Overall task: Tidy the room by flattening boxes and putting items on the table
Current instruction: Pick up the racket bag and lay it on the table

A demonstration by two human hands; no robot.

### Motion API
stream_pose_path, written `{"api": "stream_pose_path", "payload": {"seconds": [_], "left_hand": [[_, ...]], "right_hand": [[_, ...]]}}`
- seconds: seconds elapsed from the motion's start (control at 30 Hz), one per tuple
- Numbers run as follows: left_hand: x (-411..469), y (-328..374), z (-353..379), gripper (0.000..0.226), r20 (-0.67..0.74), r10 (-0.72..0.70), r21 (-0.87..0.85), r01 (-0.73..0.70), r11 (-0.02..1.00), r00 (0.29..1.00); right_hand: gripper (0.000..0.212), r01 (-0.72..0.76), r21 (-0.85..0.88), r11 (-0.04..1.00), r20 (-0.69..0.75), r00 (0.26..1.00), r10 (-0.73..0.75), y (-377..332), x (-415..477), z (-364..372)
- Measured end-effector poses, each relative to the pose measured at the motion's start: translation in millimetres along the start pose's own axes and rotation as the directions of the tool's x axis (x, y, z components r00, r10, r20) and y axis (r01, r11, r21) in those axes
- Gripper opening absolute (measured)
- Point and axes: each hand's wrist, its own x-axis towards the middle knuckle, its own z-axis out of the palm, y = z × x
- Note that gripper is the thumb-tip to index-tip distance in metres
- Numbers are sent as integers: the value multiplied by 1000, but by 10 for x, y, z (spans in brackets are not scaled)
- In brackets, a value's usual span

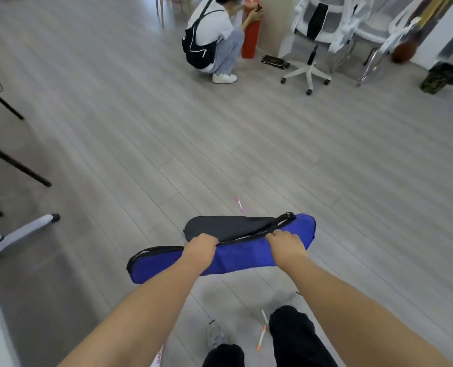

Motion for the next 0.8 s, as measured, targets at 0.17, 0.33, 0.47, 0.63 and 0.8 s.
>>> {"api": "stream_pose_path", "payload": {"seconds": [0.17, 0.33, 0.47, 0.63, 0.8], "left_hand": [[327, -137, -134, 14, 3, -147, -235, 143, 961, 989], [745, -155, -305, 16, -5, -271, -365, 250, 897, 963], [1168, 17, -475, 13, 3, -414, -550, 348, 760, 910], [1728, 416, -681, 14, 205, -627, -878, 424, 221, 752], [2484, 461, -378, 15, 429, -597, -898, 247, -364, 678]], "right_hand": [[36, 67, -32, 997, 82, 995, -65, -12, 526, -214], [25, 181, 17, 983, 142, 973, -181, 38, 1111, -476], [30, 330, 101, 939, 207, 916, -344, 138, 1655, -709], [31, 416, 214, 884, 264, 847, -462, 234, 2182, -838], [88, 293, 425, 857, 311, 842, -442, 315, 2412, -696]]}}
